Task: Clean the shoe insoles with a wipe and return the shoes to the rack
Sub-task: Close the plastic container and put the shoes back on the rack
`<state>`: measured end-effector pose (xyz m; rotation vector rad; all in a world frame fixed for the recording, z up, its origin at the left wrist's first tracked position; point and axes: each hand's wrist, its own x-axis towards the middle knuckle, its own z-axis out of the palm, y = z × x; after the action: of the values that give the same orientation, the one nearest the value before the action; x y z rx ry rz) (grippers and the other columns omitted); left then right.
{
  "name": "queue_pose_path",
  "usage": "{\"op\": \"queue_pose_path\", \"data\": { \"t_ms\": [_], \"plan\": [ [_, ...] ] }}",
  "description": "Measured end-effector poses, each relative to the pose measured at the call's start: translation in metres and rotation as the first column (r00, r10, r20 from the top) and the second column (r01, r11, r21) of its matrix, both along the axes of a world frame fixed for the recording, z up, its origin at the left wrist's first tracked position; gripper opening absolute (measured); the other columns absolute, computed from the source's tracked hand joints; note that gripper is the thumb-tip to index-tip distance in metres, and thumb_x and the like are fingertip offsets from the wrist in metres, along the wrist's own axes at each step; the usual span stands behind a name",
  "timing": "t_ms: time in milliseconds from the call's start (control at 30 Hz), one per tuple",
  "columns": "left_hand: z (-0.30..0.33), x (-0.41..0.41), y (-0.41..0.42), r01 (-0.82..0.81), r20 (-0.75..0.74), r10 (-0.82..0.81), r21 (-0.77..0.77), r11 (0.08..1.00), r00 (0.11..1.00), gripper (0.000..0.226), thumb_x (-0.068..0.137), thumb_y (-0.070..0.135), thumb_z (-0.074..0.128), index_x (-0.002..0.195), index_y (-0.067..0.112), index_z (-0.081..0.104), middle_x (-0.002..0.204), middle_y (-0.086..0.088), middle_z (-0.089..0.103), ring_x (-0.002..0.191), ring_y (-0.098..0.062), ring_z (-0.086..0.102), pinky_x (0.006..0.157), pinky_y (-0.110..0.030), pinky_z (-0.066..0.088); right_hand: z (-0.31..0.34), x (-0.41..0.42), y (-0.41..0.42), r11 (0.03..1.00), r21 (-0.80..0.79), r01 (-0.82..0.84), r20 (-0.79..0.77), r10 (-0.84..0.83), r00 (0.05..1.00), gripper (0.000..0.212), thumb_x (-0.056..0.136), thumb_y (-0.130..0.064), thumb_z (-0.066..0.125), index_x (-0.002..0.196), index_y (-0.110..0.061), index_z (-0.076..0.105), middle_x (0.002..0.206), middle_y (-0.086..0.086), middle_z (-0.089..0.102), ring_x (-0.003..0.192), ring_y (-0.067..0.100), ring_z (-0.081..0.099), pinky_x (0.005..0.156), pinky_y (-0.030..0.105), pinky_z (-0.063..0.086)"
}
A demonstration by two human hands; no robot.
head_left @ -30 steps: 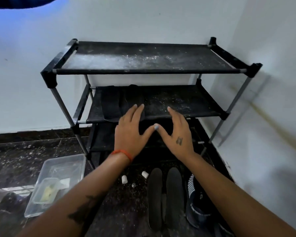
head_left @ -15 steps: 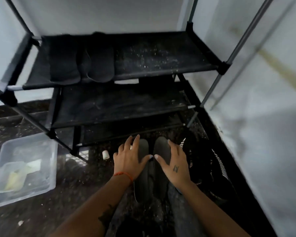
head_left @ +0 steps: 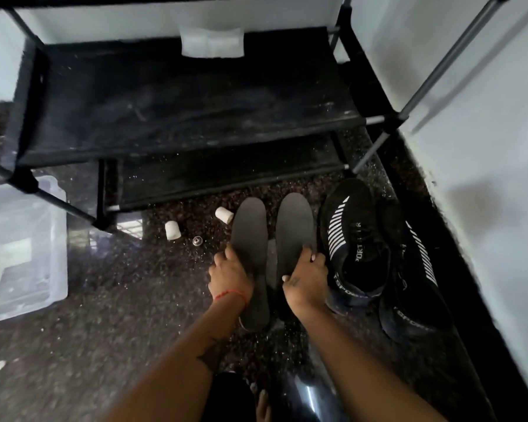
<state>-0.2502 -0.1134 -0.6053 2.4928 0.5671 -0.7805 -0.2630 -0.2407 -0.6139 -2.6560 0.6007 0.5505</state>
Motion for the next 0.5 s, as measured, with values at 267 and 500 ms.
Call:
{"op": "queue_pose_path", "data": {
  "t_ms": [267, 500],
  "plan": [
    [-0.005, 0.02, 0.021, -0.302, -0.124, 0.275, -0.37, 0.879, 0.953, 0.045, 0.081, 0.006, 0.068, 0.124, 0.012, 0.056, 0.113, -0.013, 0.064, 0.101, -0.029, 0.061, 0.074, -0.032, 0.053, 0.011, 0.015, -0.013, 0.947, 0.217, 0.236, -0.015, -0.238, 0.971, 0.058, 0.085, -0.018, 0.061, 0.138, -0.019, 0.036, 0.111, 0.013, 0.065, 0.103, 0.033, 0.061, 0.081, 0.032, 0.048],
    [0.056, 0.023, 0.033, -0.499, -0.339, 0.368, -0.64, 0.584, 0.866, 0.023, 0.09, -0.006, 0.054, 0.104, 0.013, 0.055, 0.089, -0.005, 0.064, 0.075, -0.021, 0.062, 0.075, -0.042, 0.054, 0.054, 0.022, -0.032, 0.508, 0.698, 0.505, -0.259, -0.478, 0.839, 0.024, 0.086, -0.003, 0.062, 0.109, -0.009, 0.06, 0.1, 0.005, 0.064, 0.096, 0.023, 0.062, 0.082, 0.044, 0.054]
  ]
}}
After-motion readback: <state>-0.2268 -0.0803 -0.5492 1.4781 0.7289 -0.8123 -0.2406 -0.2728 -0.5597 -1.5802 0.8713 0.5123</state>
